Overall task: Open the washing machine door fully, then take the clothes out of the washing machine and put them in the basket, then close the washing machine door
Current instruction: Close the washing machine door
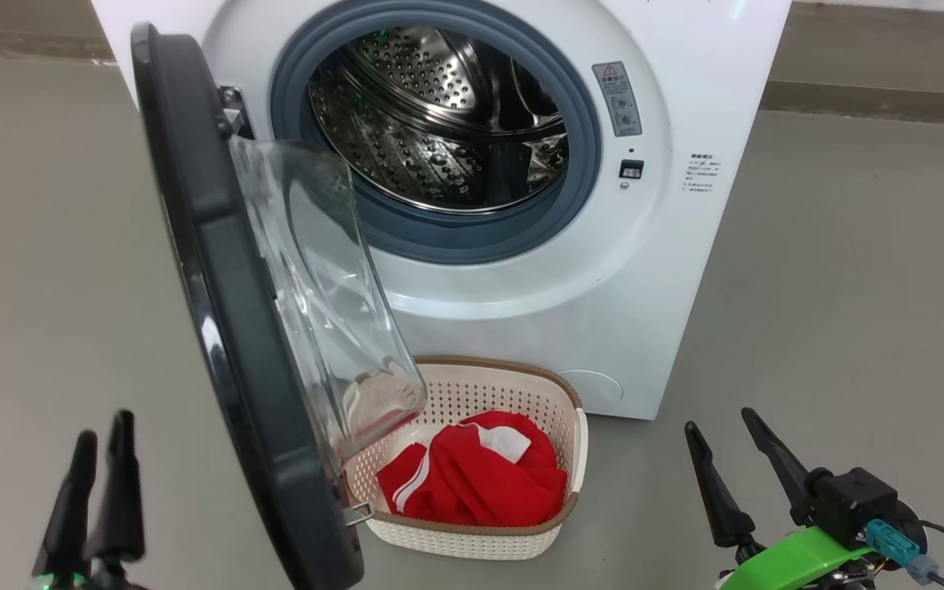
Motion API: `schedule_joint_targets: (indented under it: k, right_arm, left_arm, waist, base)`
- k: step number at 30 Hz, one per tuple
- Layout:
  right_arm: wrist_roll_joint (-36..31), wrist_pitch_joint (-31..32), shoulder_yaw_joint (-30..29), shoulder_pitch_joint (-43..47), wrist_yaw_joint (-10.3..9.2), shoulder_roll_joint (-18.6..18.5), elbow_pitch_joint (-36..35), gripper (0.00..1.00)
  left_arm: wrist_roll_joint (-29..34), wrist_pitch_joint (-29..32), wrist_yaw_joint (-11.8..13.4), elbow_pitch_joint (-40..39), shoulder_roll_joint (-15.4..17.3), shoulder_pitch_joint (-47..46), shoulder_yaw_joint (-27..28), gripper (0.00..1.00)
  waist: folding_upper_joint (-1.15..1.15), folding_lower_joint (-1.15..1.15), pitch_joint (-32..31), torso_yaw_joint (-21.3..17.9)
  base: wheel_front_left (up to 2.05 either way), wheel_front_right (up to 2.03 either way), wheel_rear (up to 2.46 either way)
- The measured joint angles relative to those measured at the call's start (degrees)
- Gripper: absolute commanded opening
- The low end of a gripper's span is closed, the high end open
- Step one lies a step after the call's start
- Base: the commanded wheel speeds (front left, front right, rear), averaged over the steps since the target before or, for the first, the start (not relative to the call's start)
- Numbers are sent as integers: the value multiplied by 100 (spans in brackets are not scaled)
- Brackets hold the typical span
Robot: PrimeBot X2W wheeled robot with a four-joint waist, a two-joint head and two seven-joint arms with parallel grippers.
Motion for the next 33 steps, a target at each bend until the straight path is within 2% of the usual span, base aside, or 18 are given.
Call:
schedule_joint_targets:
  k: [5, 9, 12, 20, 33]
  right_arm:
    - [4, 0, 34, 1, 1, 7, 2, 100]
    - [4, 0, 34, 1, 0, 10, 2, 100]
    - [4, 0, 33, 2, 0, 10, -1, 100]
    - [3, 0, 26, 2, 1, 13, -26, 100]
    - [-4, 0, 21, 2, 0, 14, -22, 100]
  left_arm:
    - [1770, -1098, -45, 577, 445, 227, -470, 100]
    - [2729, -1394, 133, 985, 523, 262, -592, 100]
    - [2993, -1433, 189, 1098, 503, 261, -567, 100]
    - [3682, -1433, 151, 1083, 122, 262, -193, 100]
    - [4000, -1433, -38, 1215, -119, 264, 165, 100]
  waist:
    - [0, 0, -29, -30]
    - [0, 0, -44, -54]
    - [0, 0, -45, -63]
    - [0, 0, 7, -84]
    - [0, 0, -16, -106]
  base:
    - [0, 0, 0]
    - [0, 0, 0]
    - [0, 0, 0]
    - [0, 0, 0]
    - [0, 0, 0]
